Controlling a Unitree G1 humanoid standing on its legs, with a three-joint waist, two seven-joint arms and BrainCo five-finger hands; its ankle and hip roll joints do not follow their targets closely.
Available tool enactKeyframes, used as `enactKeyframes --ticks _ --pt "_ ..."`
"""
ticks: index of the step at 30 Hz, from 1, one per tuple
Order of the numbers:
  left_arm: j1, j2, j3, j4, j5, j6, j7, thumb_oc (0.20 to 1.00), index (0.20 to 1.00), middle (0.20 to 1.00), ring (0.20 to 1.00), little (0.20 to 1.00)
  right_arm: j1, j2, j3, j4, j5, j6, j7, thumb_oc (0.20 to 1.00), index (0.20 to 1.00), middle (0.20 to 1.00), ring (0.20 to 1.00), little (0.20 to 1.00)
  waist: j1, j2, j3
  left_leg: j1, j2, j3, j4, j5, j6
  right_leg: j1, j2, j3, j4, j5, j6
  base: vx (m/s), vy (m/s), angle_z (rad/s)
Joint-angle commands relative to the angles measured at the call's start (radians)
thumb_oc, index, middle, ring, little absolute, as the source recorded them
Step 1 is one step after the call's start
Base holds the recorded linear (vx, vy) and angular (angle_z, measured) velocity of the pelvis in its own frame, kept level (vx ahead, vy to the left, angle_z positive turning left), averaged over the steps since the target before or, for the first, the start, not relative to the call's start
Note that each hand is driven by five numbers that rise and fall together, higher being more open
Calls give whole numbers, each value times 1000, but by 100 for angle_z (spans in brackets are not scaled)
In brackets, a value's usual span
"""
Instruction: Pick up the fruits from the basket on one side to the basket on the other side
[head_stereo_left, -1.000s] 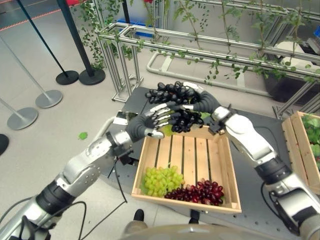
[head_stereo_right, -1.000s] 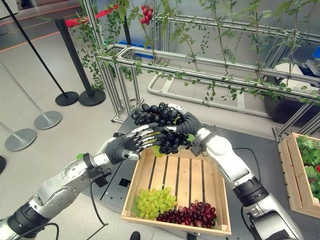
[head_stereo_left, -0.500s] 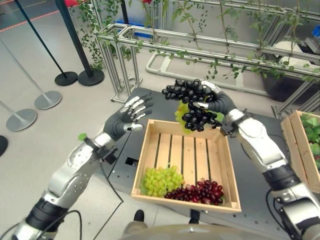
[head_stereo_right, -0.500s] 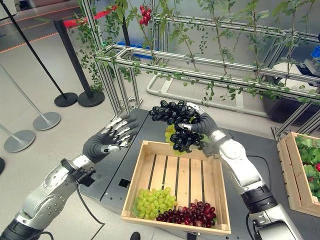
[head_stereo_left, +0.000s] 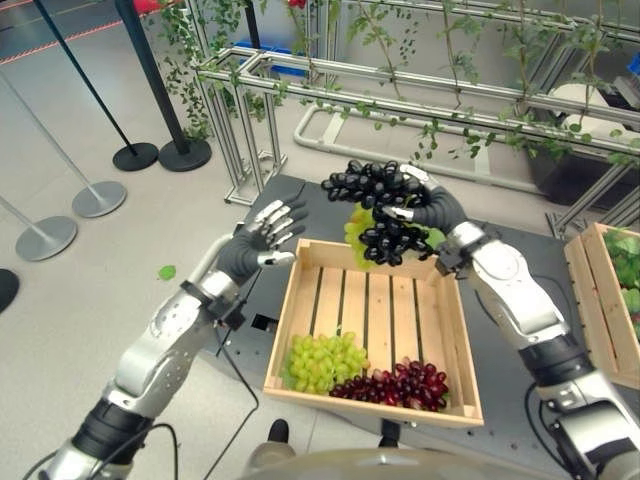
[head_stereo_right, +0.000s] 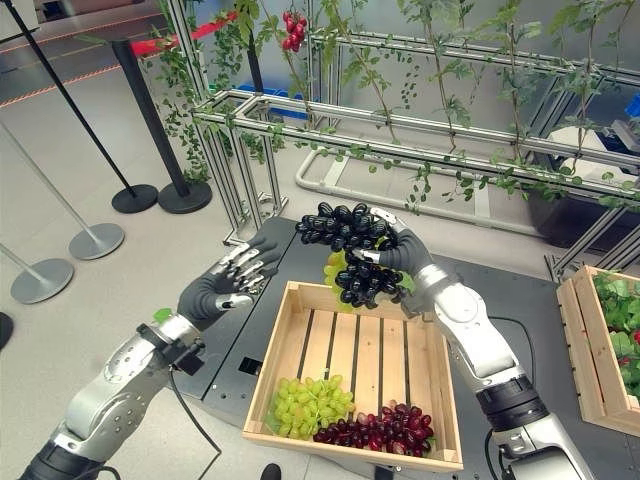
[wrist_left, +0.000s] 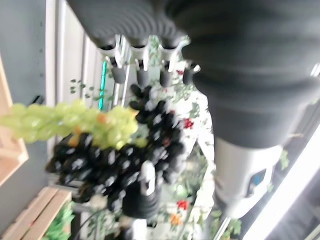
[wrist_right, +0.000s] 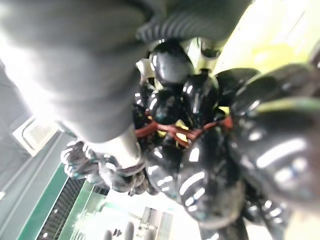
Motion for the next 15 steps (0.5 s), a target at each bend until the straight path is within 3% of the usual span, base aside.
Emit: enactKeyframes --ticks 1,15 --pt "-106 24 -38 59 41 -50 2 1000 1000 1000 1000 1000 -164 32 -19 -125 20 -101 -18 200 200 200 200 200 -4 -43 -50 29 -55 -4 6 -91 62 61 -15 -14 64 -148 51 0 0 0" --pt "-232 -7 -191 153 97 -36 3 1000 1000 1000 1000 1000 -258 68 92 -147 10 -110 -12 200 200 200 200 200 -19 -45 -55 32 -54 3 7 -94 64 60 -15 -5 68 -148 53 0 0 0"
